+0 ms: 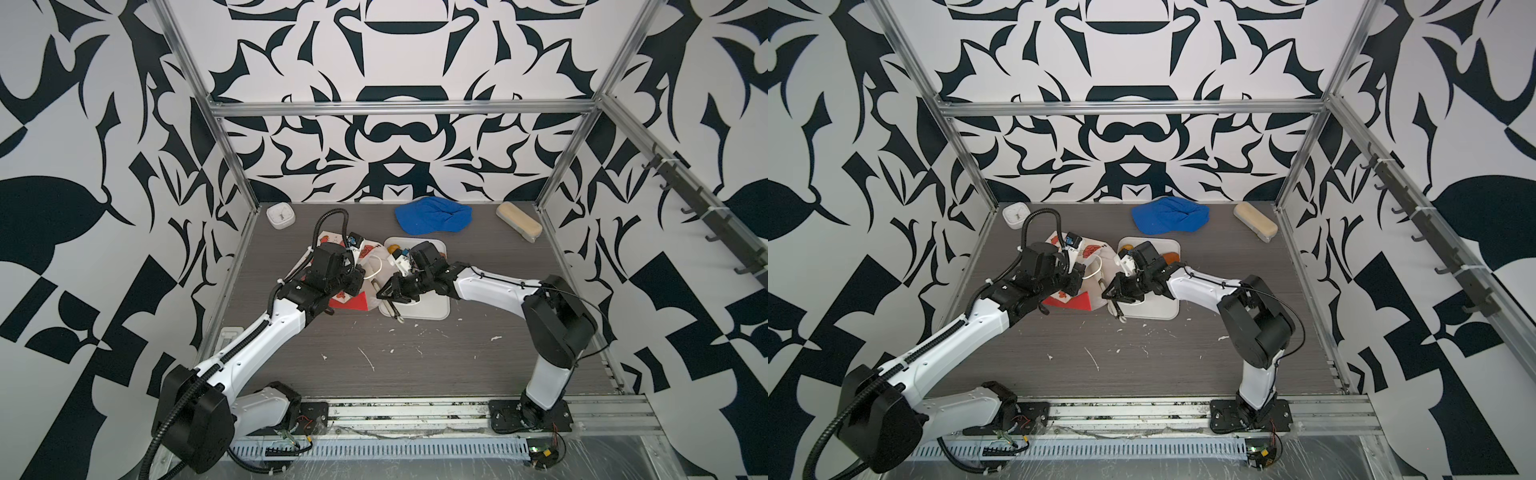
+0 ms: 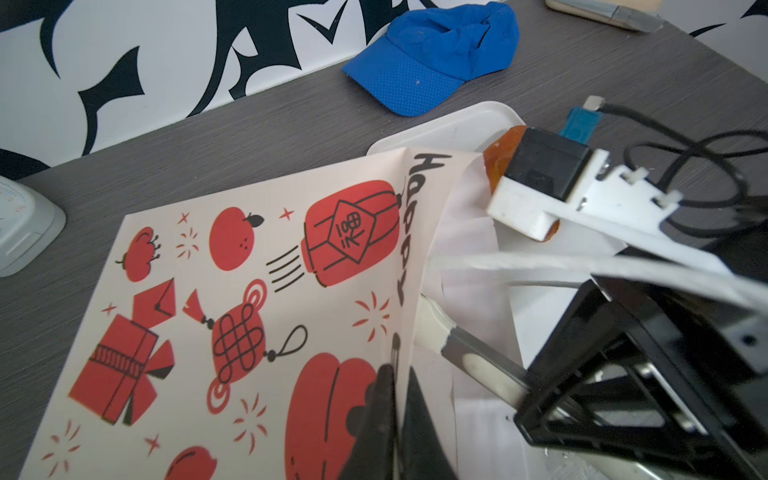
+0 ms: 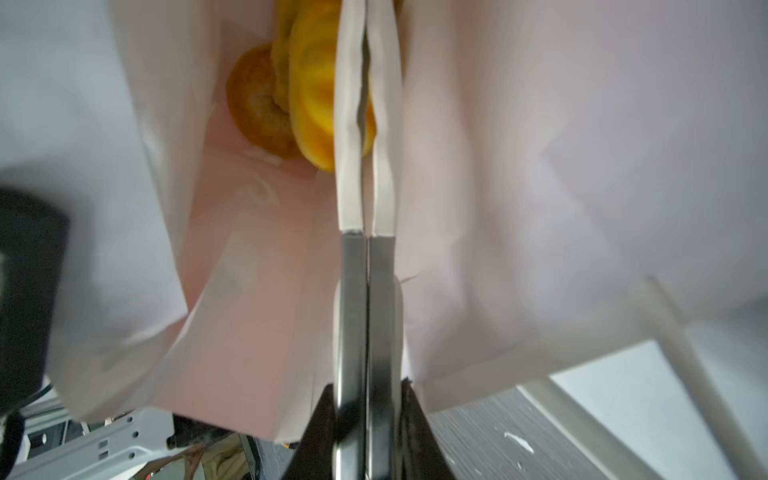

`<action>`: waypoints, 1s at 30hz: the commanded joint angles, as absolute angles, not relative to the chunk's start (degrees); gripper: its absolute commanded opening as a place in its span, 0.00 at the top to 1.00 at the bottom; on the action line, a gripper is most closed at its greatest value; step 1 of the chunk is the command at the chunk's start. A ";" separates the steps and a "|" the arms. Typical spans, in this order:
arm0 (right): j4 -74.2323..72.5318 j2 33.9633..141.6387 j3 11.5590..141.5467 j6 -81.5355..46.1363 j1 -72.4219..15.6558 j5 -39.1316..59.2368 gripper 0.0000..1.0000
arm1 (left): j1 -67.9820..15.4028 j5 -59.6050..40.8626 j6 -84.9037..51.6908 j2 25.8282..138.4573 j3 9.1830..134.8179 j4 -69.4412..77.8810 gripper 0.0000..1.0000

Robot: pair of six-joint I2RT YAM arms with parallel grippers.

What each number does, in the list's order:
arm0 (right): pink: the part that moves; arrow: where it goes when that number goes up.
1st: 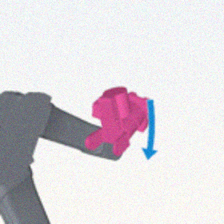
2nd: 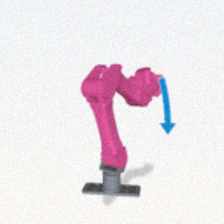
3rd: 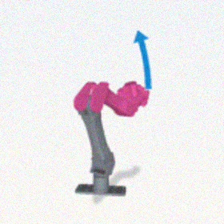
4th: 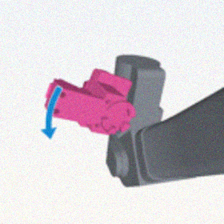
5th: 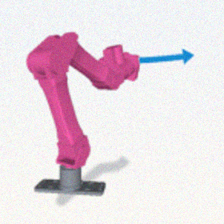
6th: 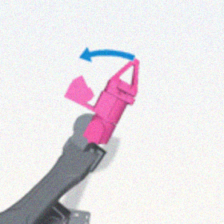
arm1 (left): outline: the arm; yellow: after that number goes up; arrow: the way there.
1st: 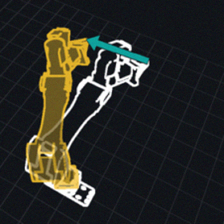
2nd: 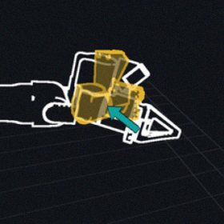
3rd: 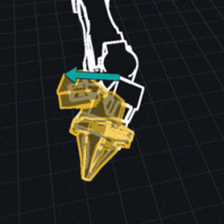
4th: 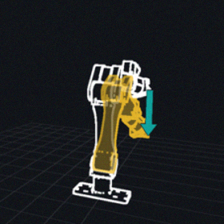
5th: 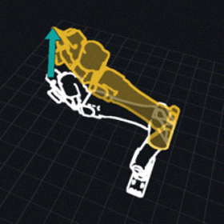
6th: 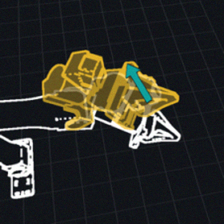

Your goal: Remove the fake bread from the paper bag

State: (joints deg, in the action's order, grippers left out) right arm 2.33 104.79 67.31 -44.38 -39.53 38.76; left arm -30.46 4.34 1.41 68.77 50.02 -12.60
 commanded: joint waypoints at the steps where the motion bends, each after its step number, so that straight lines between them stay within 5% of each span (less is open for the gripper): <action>1: -1.48 106.00 71.89 -48.35 -39.91 39.90 0.81 | -31.28 4.75 1.58 69.41 49.29 -11.48 0.93; 11: -11.39 113.42 75.24 -53.04 -40.08 41.70 0.84 | -31.99 4.85 0.35 69.71 47.31 -9.23 0.93; 21: 16.95 103.49 76.41 -35.24 -39.99 39.21 0.84 | -31.99 6.68 1.32 69.30 47.20 -9.93 0.93; 30: 26.82 94.96 71.11 -26.07 -40.37 32.38 0.85 | -31.99 7.95 3.57 69.51 49.66 -13.28 0.93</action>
